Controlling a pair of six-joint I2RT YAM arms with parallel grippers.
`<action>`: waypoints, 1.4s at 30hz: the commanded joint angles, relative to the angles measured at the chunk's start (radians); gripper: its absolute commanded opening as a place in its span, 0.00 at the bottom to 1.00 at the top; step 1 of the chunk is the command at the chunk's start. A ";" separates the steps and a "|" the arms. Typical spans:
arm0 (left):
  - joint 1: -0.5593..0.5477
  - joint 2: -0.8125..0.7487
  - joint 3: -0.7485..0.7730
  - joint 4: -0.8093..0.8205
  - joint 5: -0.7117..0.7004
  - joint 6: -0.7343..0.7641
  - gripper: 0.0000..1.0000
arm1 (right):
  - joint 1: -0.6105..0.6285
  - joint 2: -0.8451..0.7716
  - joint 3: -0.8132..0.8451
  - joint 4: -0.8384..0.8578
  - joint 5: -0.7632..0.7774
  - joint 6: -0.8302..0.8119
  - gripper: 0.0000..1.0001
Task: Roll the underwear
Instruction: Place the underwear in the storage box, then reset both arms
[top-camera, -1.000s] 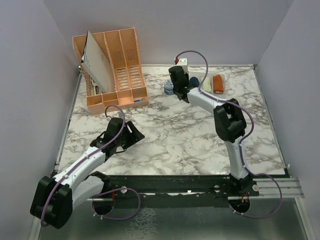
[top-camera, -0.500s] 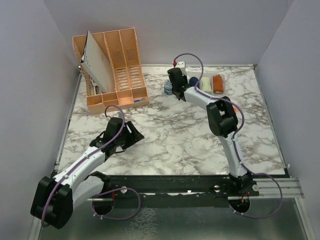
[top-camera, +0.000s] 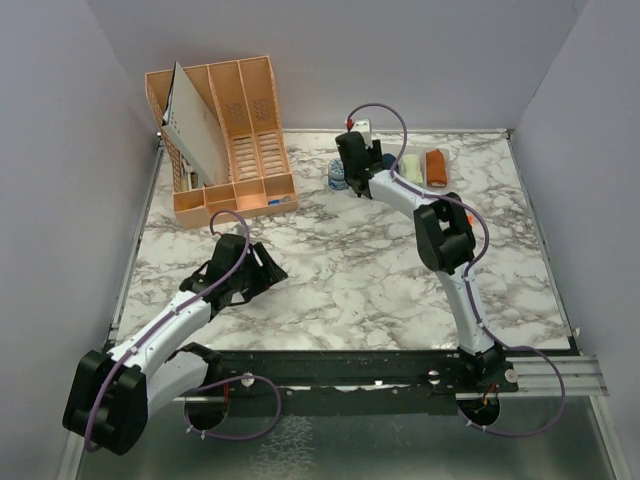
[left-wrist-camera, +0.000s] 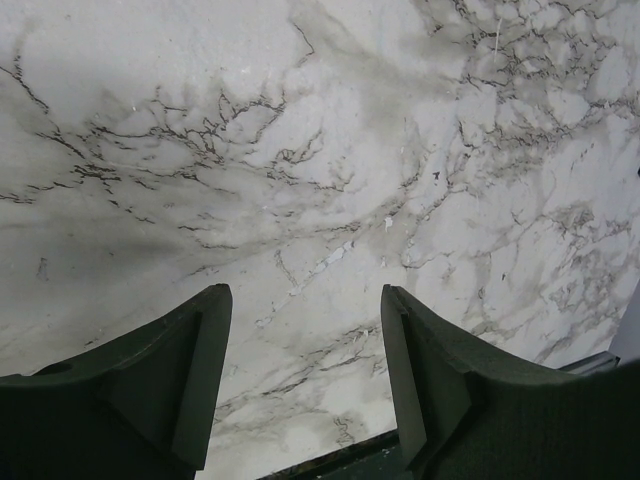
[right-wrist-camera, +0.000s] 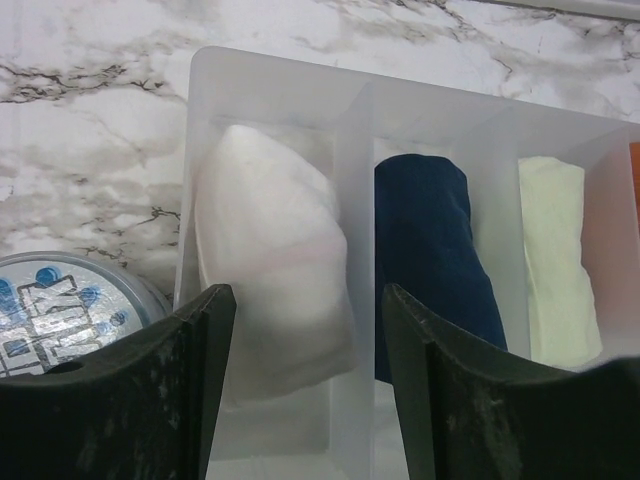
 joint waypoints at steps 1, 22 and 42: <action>0.009 0.003 0.025 -0.006 0.031 0.019 0.67 | -0.006 -0.050 0.011 -0.039 -0.033 0.002 0.66; 0.017 -0.135 0.215 -0.167 -0.426 0.105 0.99 | -0.057 -0.757 -0.596 0.115 -0.219 0.046 0.95; 0.228 0.019 0.551 -0.232 -0.363 0.453 0.99 | -0.262 -1.335 -1.102 0.082 -0.671 0.142 1.00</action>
